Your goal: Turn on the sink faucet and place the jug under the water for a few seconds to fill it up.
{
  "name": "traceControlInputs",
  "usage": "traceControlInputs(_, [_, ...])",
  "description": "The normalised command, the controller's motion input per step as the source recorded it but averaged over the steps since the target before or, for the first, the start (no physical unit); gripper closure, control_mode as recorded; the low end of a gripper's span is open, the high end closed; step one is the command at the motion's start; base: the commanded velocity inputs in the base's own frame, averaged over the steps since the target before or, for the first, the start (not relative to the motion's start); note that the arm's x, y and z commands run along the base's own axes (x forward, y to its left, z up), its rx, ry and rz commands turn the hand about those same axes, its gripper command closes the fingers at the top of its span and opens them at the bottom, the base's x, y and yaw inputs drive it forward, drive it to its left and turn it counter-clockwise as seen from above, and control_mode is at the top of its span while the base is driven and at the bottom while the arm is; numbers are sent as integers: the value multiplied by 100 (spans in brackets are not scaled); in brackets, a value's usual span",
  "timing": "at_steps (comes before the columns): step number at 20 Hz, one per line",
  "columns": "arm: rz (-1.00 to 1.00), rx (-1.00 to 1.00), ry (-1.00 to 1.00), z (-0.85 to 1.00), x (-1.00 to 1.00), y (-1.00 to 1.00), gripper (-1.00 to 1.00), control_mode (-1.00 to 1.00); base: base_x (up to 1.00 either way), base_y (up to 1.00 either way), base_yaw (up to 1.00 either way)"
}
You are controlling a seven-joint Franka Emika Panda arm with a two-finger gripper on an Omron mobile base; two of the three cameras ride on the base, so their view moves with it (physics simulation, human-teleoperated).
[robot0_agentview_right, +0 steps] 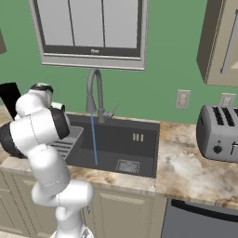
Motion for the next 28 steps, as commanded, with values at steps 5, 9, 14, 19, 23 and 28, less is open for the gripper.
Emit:
traceControlInputs(5, [-7,3,0,91,-29,-50,100,-100,0,0,0])
traceControlInputs(9, [-6,2,0,89,-24,-46,100,-100,0,0,0])
traceControlInputs(14, [-4,2,0,55,-31,-54,100,-100,0,0,0])
traceControlInputs(19, [0,3,1,23,-55,-67,100,-100,0,0,0])
traceControlInputs(23, [0,7,3,0,-67,-85,100,-100,0,0,0])
traceControlInputs(28, [0,6,6,0,-66,-84,100,-100,0,0,0])
